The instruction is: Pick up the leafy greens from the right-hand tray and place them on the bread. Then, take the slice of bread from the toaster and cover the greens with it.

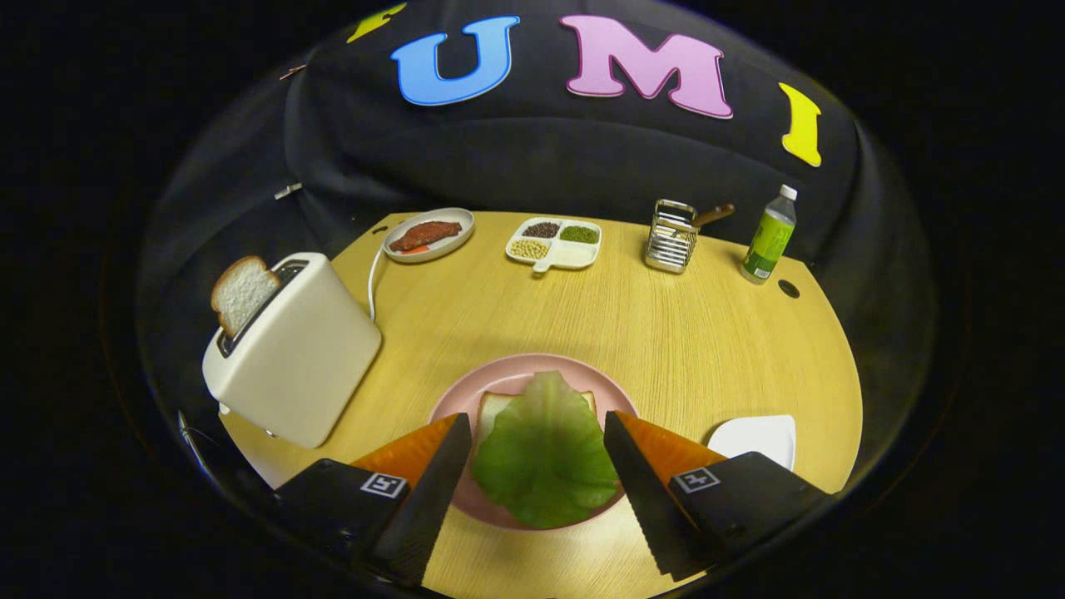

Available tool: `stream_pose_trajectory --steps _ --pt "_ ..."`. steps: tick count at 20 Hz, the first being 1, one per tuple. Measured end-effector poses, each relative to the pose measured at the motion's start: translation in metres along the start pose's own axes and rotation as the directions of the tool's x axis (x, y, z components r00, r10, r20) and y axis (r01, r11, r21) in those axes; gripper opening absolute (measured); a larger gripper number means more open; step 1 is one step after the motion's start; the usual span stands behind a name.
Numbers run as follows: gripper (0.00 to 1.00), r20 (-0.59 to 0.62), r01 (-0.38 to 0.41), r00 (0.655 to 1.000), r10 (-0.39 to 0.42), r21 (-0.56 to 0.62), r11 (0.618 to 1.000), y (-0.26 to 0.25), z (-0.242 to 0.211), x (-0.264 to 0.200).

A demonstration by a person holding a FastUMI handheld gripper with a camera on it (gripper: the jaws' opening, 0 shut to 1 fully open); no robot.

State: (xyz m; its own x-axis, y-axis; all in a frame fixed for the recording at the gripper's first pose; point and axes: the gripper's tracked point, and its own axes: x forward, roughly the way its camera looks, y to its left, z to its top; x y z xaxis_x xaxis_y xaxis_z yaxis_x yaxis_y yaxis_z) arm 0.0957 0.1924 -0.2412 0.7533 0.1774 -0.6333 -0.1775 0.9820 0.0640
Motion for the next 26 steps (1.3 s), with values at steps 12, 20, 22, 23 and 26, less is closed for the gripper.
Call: stream_pose_trajectory --steps 12,20,22,23,26 --pt "0.99 0.237 -0.258 0.918 0.318 -0.252 0.933 0.171 0.081 -0.093" --pt "1.00 0.236 -0.367 0.870 0.434 -0.280 0.887 0.246 0.098 -0.096" --pt "0.98 0.221 -0.396 0.859 0.462 -0.286 0.873 0.263 0.097 -0.094" --pt "0.98 0.212 -0.406 0.855 0.473 -0.295 0.865 0.272 0.097 -0.092" --pt "0.98 0.185 -0.436 0.844 0.503 -0.309 0.845 0.300 0.092 -0.083"
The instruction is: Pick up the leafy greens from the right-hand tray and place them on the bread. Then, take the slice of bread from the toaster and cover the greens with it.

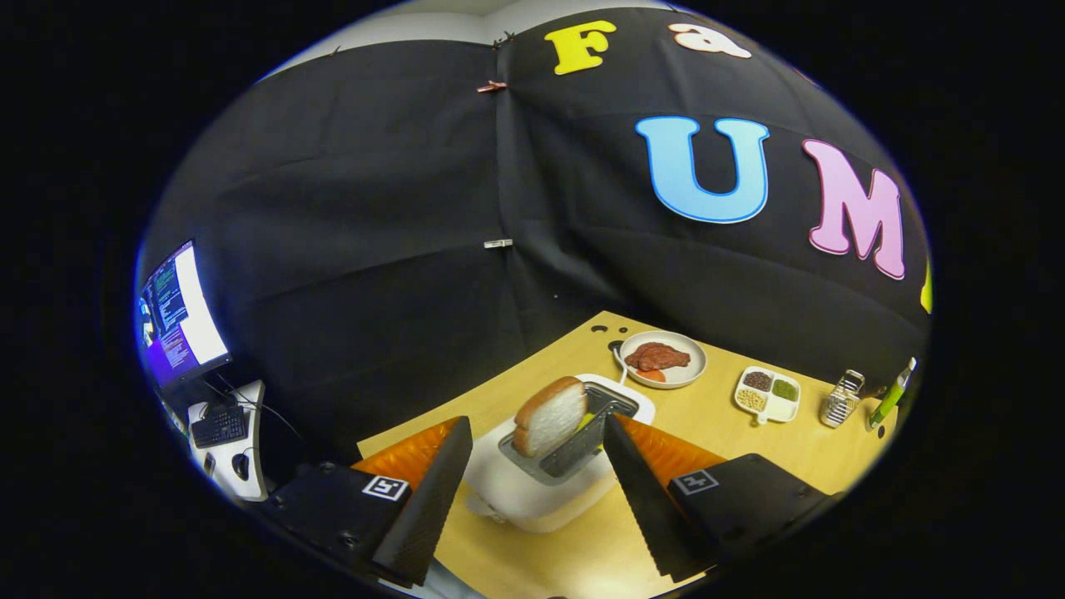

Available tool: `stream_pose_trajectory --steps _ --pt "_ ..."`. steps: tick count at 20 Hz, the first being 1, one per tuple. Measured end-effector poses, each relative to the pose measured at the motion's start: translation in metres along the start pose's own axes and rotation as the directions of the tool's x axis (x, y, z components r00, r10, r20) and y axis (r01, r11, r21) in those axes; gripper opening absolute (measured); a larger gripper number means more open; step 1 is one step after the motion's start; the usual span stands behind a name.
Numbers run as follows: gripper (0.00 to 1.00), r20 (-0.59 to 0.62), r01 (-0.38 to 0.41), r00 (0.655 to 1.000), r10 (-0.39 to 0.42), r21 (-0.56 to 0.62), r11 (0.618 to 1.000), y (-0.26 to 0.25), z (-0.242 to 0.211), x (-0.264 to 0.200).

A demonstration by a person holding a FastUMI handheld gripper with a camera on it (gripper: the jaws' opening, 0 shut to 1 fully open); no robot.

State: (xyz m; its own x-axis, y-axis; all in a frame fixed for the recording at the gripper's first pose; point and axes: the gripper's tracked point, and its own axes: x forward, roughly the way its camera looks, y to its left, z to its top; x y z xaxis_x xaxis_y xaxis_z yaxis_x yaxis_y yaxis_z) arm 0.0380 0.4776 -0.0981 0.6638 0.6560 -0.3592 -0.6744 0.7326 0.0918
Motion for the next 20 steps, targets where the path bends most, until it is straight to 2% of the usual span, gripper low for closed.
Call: stream_pose_trajectory --steps 5,12,16,20 --pt "0.99 -0.029 -0.011 1.000 0.012 0.025 1.000 0.017 -0.010 0.032" --pt "0.98 -0.087 0.064 0.995 -0.049 0.183 0.981 -0.004 -0.029 0.079" --pt "0.98 -0.101 0.116 0.990 -0.095 0.230 0.966 -0.012 -0.034 0.093" --pt "0.94 -0.087 0.124 0.991 -0.106 0.246 0.961 -0.008 -0.033 0.098"
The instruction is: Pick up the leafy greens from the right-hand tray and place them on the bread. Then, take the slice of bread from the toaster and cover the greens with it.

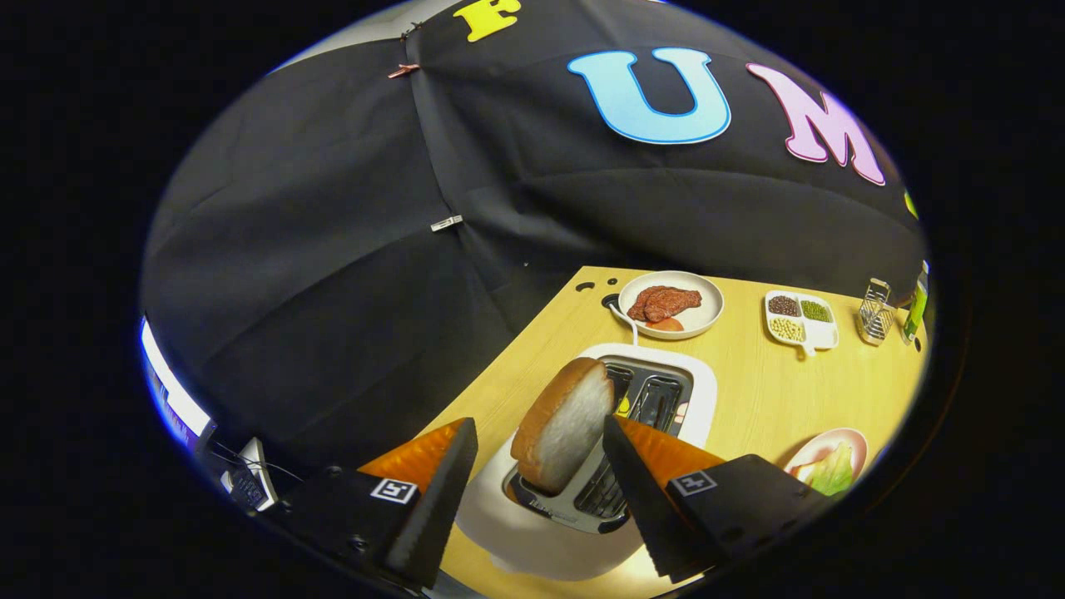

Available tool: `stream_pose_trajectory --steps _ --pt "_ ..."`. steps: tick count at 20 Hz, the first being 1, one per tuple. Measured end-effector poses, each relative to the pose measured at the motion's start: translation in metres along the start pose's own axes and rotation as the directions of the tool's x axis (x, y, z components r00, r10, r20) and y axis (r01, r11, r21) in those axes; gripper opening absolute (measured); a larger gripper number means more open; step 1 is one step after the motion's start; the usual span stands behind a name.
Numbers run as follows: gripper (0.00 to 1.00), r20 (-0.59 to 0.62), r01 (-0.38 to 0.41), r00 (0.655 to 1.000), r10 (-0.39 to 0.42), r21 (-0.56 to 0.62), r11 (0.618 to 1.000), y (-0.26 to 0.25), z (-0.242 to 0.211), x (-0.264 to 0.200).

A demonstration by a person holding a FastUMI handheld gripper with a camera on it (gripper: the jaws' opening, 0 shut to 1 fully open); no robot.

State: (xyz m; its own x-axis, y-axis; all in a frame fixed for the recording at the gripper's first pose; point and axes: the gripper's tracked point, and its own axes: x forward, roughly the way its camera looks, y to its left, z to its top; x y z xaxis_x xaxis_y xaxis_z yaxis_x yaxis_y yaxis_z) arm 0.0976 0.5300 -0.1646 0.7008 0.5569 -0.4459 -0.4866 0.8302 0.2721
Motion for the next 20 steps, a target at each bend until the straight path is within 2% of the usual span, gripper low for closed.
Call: stream_pose_trajectory --steps 2,3,7,12,13,14,16,17,20 --pt "0.85 0.003 0.004 1.000 -0.004 -0.010 1.000 -0.002 -0.003 0.002" --pt "0.85 -0.004 0.005 1.000 -0.005 -0.007 1.000 -0.003 -0.004 0.003" --pt "0.69 -0.030 0.011 1.000 -0.011 0.011 1.000 -0.009 -0.009 0.010" --pt "0.39 -0.072 0.010 0.997 -0.009 0.020 1.000 -0.015 -0.015 0.010" --pt "0.39 -0.085 0.012 0.996 -0.009 0.029 1.000 -0.016 -0.017 0.008" --pt "0.28 -0.089 0.012 0.996 -0.009 0.038 0.999 -0.018 -0.015 0.008" --pt "0.26 -0.107 0.007 0.994 -0.001 0.051 0.999 -0.020 -0.015 0.008" --pt "0.17 -0.117 -0.001 0.993 0.008 0.060 0.998 -0.019 -0.014 0.008" --pt "0.13 -0.133 -0.015 0.991 0.024 0.072 0.997 -0.020 -0.013 0.005"
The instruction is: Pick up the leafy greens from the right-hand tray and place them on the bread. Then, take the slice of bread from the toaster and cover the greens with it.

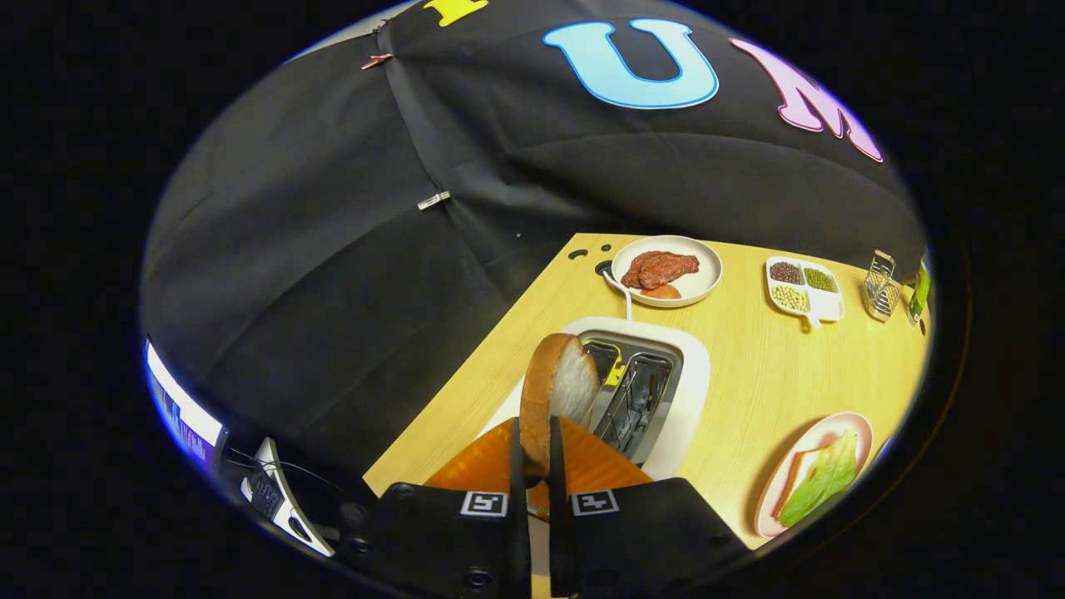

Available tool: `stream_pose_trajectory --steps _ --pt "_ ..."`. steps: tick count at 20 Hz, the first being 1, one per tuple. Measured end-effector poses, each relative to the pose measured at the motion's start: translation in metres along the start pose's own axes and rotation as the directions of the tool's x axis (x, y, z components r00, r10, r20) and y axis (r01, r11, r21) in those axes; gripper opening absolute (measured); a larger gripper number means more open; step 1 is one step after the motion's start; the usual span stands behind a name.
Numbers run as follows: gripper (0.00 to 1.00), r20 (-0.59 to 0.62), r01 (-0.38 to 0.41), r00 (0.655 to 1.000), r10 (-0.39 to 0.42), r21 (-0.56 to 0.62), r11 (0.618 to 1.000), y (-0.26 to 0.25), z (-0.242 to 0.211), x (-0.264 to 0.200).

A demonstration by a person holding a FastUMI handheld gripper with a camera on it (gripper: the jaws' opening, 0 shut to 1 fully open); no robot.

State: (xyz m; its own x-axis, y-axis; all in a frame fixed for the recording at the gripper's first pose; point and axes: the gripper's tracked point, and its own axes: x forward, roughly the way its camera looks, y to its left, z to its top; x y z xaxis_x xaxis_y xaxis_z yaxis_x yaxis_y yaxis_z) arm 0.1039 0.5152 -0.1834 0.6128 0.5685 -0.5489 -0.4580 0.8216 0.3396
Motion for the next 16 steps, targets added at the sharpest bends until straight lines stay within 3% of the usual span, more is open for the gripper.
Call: stream_pose_trajectory --steps 11,16 --pt "0.11 0.072 -0.047 0.996 0.044 0.049 0.998 -0.003 0.046 -0.036" --pt "0.11 0.147 -0.030 0.989 0.021 0.059 0.998 -0.025 0.075 -0.066"
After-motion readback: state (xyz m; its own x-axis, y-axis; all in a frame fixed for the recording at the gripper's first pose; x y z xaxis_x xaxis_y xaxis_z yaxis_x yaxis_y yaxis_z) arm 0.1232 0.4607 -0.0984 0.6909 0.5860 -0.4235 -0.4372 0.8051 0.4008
